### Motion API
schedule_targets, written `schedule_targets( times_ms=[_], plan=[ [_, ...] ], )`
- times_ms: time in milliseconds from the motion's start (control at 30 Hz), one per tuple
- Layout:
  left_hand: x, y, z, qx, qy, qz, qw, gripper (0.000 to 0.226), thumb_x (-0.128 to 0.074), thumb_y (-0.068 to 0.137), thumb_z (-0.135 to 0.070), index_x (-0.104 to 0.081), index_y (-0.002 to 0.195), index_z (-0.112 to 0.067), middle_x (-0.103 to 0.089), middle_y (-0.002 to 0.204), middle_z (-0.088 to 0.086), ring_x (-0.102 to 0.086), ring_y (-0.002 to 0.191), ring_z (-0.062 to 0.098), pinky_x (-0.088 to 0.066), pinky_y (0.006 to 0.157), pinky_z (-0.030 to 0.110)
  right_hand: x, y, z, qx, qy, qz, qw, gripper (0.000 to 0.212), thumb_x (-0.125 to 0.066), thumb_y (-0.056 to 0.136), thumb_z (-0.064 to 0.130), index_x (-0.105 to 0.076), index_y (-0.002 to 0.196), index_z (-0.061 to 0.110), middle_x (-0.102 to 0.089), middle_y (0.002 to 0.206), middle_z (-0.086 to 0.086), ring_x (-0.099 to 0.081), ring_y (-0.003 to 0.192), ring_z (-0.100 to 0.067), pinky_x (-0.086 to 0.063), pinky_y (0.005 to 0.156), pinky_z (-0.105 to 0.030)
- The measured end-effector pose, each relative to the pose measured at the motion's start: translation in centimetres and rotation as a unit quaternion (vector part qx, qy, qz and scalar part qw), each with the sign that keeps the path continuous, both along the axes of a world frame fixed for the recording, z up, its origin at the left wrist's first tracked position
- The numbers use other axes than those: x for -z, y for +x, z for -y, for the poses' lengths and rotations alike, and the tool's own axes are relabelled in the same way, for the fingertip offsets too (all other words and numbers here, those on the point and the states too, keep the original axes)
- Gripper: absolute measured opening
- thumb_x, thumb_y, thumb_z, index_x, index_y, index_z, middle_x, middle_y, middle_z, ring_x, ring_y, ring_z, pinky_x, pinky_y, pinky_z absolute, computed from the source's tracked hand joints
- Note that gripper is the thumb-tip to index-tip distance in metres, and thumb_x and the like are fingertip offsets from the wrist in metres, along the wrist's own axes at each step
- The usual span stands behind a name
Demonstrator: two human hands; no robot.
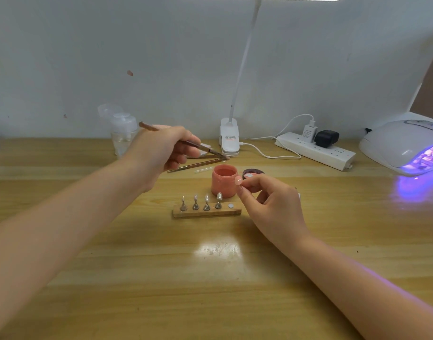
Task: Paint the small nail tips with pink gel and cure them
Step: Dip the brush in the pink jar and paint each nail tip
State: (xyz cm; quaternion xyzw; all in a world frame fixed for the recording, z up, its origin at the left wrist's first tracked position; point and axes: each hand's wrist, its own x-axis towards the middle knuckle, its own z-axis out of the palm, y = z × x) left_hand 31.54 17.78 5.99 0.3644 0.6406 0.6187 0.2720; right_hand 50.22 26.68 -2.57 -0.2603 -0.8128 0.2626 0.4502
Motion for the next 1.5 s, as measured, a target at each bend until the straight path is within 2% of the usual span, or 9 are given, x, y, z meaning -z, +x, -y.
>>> schedule_targets(
  times_ms=[200,300,367,467,600,800,1000,1333,1500],
  plan=[
    [4.2,2.5,4.4,0.045,0.121,-0.199,0.971,0.014,-0.062,0.088,-0.027,-0.071,0.099,-0.028,-0.074,0.085,0.001,-0.069,0.079,0.011,-0.056,0.071,0.026,0.0,0.0,0.0,0.005,-0.007,-0.011,1.000,0.007,-0.072,0.084,0.016,-0.071,0.086,0.022,-0.065,0.073,0.018,-0.049,0.052,-0.007,-0.038,0.052,-0.013],
    [5.6,4.0,5.7,0.055,0.143,-0.264,0.952,0.020,-0.058,0.086,-0.035,-0.070,0.101,-0.030,-0.072,0.088,-0.002,-0.068,0.083,0.015,-0.055,0.069,0.025,0.0,0.0,-0.1,0.004,-0.010,-0.014,1.000,0.005,-0.072,0.085,0.016,-0.072,0.088,0.020,-0.068,0.076,0.012,-0.049,0.050,-0.007,-0.038,0.052,-0.016],
    [6.1,4.6,5.8,0.046,0.152,-0.325,0.932,0.022,-0.055,0.087,-0.033,-0.069,0.102,-0.026,-0.072,0.086,-0.005,-0.068,0.085,0.014,-0.054,0.072,0.025,0.1,0.1,-0.1,0.004,-0.008,-0.015,1.000,0.005,-0.071,0.085,0.017,-0.072,0.088,0.020,-0.068,0.074,0.012,-0.049,0.050,-0.007,-0.039,0.052,-0.018],
    [6.3,5.0,5.8,0.034,0.172,-0.360,0.916,0.019,-0.053,0.089,-0.031,-0.066,0.104,-0.030,-0.071,0.090,-0.011,-0.067,0.088,0.012,-0.052,0.075,0.025,0.0,0.1,0.0,0.002,-0.009,-0.019,1.000,0.005,-0.071,0.085,0.017,-0.072,0.089,0.019,-0.069,0.076,0.012,-0.049,0.050,-0.007,-0.040,0.053,-0.020],
    [6.5,5.0,5.7,0.039,0.175,-0.377,0.909,0.018,-0.054,0.089,-0.030,-0.065,0.103,-0.031,-0.070,0.089,-0.014,-0.067,0.087,0.009,-0.052,0.075,0.025,0.0,0.1,0.0,0.001,-0.010,-0.023,1.000,0.005,-0.071,0.085,0.016,-0.072,0.088,0.020,-0.069,0.079,0.014,-0.049,0.050,-0.005,-0.040,0.053,-0.019],
    [6.7,4.9,5.7,0.035,0.186,-0.346,0.919,0.017,-0.053,0.090,-0.031,-0.063,0.104,-0.036,-0.070,0.091,-0.012,-0.067,0.088,0.011,-0.051,0.076,0.020,0.0,0.1,0.0,0.004,-0.011,-0.022,1.000,0.005,-0.071,0.085,0.016,-0.072,0.087,0.020,-0.068,0.076,0.015,-0.049,0.050,-0.004,-0.039,0.053,-0.016],
    [6.9,4.9,5.5,0.034,0.183,-0.318,0.929,0.019,-0.053,0.090,-0.032,-0.066,0.104,-0.028,-0.071,0.091,-0.012,-0.068,0.089,0.012,-0.052,0.075,0.021,-0.1,0.2,0.1,-0.008,-0.007,-0.015,1.000,0.006,-0.070,0.085,0.015,-0.072,0.090,0.019,-0.070,0.080,0.012,-0.049,0.050,-0.005,-0.041,0.053,-0.019],
    [6.9,5.1,5.6,0.041,0.172,-0.301,0.937,0.019,-0.053,0.090,-0.034,-0.066,0.103,-0.028,-0.071,0.092,-0.012,-0.068,0.089,0.011,-0.054,0.074,0.025,0.1,0.2,-0.1,-0.018,-0.004,-0.027,0.999,0.007,-0.071,0.086,0.016,-0.072,0.092,0.020,-0.070,0.080,0.012,-0.047,0.049,-0.006,-0.041,0.052,-0.019],
    [6.8,5.2,5.7,0.041,0.178,-0.291,0.939,0.020,-0.053,0.090,-0.034,-0.066,0.104,-0.027,-0.071,0.091,-0.011,-0.068,0.088,0.012,-0.053,0.073,0.023,0.1,0.2,-0.1,-0.020,-0.001,-0.024,1.000,0.008,-0.070,0.086,0.016,-0.073,0.093,0.017,-0.070,0.080,0.011,-0.048,0.050,-0.006,-0.040,0.053,-0.020]
  ],
)
